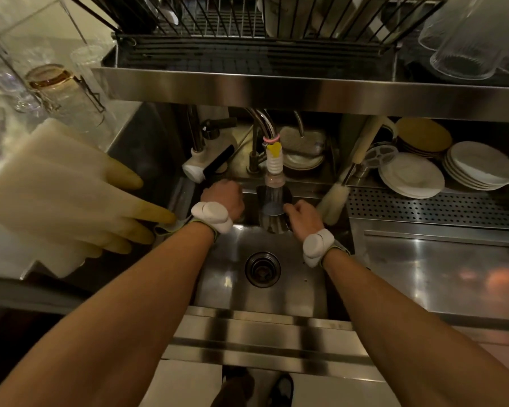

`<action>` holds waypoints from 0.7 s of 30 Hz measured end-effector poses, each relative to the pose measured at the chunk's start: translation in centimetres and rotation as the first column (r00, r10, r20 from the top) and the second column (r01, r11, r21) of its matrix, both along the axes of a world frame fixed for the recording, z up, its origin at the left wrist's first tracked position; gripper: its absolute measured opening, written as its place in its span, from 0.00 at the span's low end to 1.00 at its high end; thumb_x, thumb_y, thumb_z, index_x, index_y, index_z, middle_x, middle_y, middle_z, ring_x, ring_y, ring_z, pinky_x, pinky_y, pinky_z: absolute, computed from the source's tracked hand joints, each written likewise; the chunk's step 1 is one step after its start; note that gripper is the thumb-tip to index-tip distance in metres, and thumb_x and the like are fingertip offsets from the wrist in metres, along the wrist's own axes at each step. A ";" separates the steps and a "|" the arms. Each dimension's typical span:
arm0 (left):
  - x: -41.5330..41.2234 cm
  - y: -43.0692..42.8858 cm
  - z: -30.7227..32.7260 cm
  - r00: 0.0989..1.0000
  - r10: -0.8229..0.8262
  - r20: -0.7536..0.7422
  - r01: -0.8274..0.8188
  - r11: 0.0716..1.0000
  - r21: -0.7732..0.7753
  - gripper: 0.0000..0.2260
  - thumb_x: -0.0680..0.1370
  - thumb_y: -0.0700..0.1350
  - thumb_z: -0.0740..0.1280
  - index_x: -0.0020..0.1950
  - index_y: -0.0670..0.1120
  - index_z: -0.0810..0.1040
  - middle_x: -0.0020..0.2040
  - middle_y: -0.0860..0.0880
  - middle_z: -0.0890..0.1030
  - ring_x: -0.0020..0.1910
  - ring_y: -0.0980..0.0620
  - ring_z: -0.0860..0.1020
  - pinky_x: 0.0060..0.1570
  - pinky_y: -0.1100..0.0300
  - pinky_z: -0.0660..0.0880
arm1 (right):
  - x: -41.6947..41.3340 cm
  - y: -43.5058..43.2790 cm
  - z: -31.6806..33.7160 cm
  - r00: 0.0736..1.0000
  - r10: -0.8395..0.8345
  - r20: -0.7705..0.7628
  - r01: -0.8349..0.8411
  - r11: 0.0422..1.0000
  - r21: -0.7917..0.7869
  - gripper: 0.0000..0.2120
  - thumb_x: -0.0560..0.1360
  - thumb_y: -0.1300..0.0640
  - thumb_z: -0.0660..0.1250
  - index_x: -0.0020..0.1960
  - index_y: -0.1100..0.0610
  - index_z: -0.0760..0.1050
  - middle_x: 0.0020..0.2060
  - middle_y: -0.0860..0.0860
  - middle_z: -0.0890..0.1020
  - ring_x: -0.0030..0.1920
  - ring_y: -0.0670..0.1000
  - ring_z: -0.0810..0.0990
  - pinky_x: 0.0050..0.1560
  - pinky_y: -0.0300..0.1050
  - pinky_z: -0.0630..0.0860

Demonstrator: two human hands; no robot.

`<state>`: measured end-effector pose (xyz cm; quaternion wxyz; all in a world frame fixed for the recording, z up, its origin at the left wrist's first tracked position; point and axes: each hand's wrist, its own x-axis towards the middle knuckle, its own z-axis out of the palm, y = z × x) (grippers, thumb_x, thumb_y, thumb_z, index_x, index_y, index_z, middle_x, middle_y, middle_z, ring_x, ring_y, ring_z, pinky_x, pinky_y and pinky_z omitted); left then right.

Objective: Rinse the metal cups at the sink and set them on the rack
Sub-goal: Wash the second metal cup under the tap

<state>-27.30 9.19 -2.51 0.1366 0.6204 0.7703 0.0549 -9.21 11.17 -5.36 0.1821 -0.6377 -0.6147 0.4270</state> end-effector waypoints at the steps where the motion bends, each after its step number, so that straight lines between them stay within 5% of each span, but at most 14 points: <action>1: 0.0 -0.4 -0.1 1.000 0.000 0.005 0.000 1.000 -0.017 0.11 0.77 0.45 0.61 0.51 0.42 0.80 0.55 0.41 0.80 0.53 0.38 0.79 0.50 0.49 0.77 | 0.0 -0.2 0.0 1.000 0.010 -0.007 -0.010 1.000 0.001 0.16 0.80 0.52 0.58 0.34 0.53 0.63 0.31 0.49 0.69 0.33 0.48 0.69 0.32 0.41 0.62; 9: 0.3 -2.4 -1.5 0.996 -0.043 0.075 0.052 0.991 -0.127 0.13 0.78 0.47 0.61 0.58 0.46 0.80 0.62 0.41 0.77 0.59 0.38 0.77 0.58 0.46 0.76 | -0.3 -0.7 -0.1 0.999 -0.009 -0.033 0.009 1.000 -0.005 0.15 0.79 0.54 0.59 0.35 0.56 0.64 0.32 0.51 0.70 0.40 0.54 0.70 0.41 0.45 0.64; 13: 1.0 -2.6 -1.2 0.994 -0.041 0.104 0.056 0.988 -0.144 0.14 0.79 0.47 0.62 0.63 0.46 0.76 0.64 0.40 0.74 0.63 0.39 0.74 0.60 0.47 0.74 | -0.2 -0.5 0.2 0.999 -0.003 -0.051 0.002 1.000 -0.020 0.16 0.80 0.53 0.58 0.35 0.54 0.63 0.32 0.50 0.69 0.36 0.51 0.69 0.34 0.43 0.64; 21: 1.9 -1.9 -0.2 0.939 -0.008 0.343 0.066 0.985 -0.158 0.32 0.70 0.47 0.74 0.72 0.46 0.66 0.67 0.45 0.74 0.66 0.43 0.74 0.61 0.55 0.71 | -0.3 0.0 0.7 0.994 -0.057 -0.096 0.043 0.989 -0.141 0.20 0.81 0.48 0.55 0.35 0.58 0.69 0.33 0.52 0.72 0.37 0.51 0.71 0.42 0.44 0.65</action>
